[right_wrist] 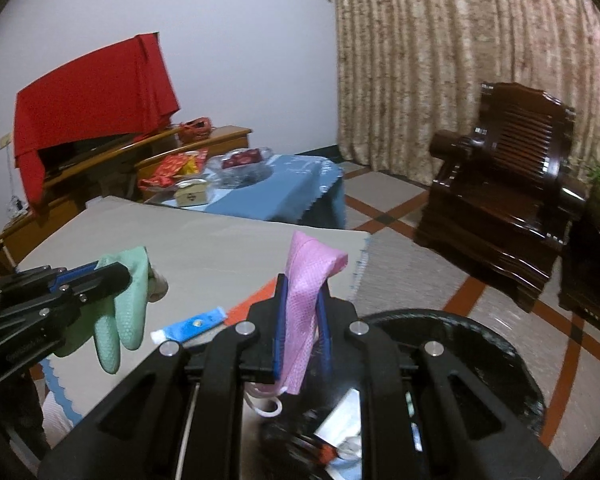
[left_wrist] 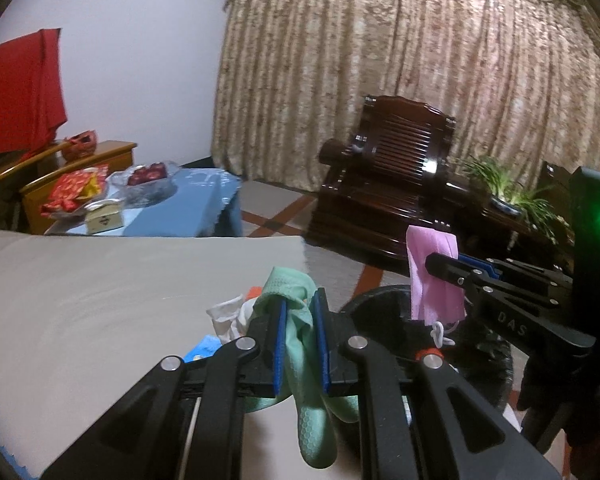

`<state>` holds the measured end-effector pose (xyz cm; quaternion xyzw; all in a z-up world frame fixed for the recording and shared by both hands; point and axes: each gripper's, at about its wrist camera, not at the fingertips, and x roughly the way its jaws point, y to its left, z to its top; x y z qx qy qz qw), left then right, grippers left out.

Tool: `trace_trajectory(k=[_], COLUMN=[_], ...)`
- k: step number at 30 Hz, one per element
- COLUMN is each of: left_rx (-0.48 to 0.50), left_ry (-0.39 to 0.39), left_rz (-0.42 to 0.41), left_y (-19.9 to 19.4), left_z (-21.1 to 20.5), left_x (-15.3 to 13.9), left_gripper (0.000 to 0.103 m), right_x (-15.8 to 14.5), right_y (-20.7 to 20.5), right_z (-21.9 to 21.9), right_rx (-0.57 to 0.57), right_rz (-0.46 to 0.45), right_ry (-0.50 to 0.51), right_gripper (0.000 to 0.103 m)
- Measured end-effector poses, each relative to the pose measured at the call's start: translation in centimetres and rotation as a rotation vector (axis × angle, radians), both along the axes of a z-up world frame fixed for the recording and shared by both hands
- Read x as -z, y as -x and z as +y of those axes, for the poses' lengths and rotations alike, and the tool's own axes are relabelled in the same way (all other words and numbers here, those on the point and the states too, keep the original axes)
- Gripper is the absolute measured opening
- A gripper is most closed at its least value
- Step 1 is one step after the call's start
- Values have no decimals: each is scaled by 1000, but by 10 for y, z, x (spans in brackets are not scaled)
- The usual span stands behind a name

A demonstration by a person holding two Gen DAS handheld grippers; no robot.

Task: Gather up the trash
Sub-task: 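Carry the glove and pink mask toward the bin with both tools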

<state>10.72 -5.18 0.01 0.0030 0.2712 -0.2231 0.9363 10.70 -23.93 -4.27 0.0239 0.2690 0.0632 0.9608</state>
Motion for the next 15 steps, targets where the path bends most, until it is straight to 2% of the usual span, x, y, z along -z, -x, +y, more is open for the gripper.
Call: trace_trajectory(k=[15], left_rx=[156], left_ry=[-23], left_rz=[0], left_y=[12], left_z=[-73], left_x=[7], left_gripper=[13], right_x=[18], right_y=[28], right_z=[-65], right_rx=[153], right_rz=[32], right_ry=[20], right_gripper=[13])
